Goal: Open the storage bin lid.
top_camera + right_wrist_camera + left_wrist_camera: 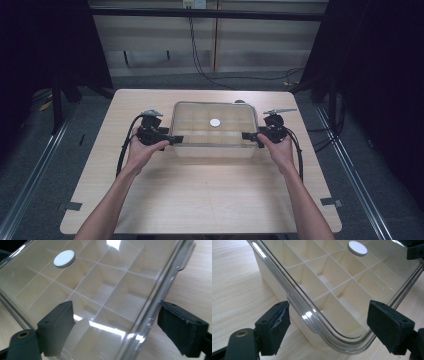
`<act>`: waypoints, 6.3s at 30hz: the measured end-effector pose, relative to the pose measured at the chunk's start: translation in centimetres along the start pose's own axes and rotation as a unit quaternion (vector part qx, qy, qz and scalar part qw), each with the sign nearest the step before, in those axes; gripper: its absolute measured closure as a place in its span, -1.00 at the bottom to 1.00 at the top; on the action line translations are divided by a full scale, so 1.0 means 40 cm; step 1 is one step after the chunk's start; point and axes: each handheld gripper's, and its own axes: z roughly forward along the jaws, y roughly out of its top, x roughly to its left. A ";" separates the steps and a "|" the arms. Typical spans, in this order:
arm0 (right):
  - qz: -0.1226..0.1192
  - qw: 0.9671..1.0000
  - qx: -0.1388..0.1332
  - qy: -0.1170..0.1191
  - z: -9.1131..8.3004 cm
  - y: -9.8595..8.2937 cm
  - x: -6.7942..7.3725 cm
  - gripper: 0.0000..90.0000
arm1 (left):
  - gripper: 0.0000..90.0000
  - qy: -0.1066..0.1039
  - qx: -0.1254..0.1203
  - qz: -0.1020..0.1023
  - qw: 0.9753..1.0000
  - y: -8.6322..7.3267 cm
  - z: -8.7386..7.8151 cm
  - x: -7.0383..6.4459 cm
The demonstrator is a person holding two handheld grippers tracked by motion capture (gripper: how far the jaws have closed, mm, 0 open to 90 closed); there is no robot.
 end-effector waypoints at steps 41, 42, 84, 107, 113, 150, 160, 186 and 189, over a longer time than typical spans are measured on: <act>0.013 1.000 0.003 -0.024 0.045 0.038 -0.013 -0.75 | -0.69 -0.010 0.013 -0.014 1.000 0.037 0.047 0.017; 0.013 1.000 0.001 -0.025 0.045 0.038 -0.013 -0.75 | -0.69 -0.010 0.012 -0.014 1.000 0.036 0.047 0.017; 0.027 0.993 -0.110 -0.043 -0.073 0.044 -0.001 0.24 | -0.04 0.014 -0.057 0.008 0.998 0.035 -0.017 -0.025; 0.032 0.989 -0.146 -0.003 -0.134 0.030 0.002 0.54 | 0.22 0.012 -0.080 0.016 0.997 0.038 -0.054 -0.037; 0.028 0.988 -0.152 -0.005 -0.151 0.025 0.011 0.58 | 0.31 0.010 -0.088 0.015 0.996 0.035 -0.064 -0.041; 0.020 0.985 -0.169 0.007 -0.192 0.000 0.040 0.61 | 0.47 0.000 -0.114 0.030 0.993 0.019 -0.118 -0.076; 0.017 0.984 -0.178 0.012 -0.207 -0.020 0.045 0.61 | 0.49 -0.007 -0.124 0.030 0.992 0.006 -0.127 -0.091; 0.003 0.984 -0.177 0.026 -0.238 -0.048 0.075 0.63 | 0.51 -0.014 -0.136 0.036 0.990 -0.029 -0.166 -0.118; 0.007 0.984 -0.174 0.027 -0.235 -0.053 0.077 0.63 | 0.51 -0.011 -0.137 0.035 0.990 -0.029 -0.169 -0.118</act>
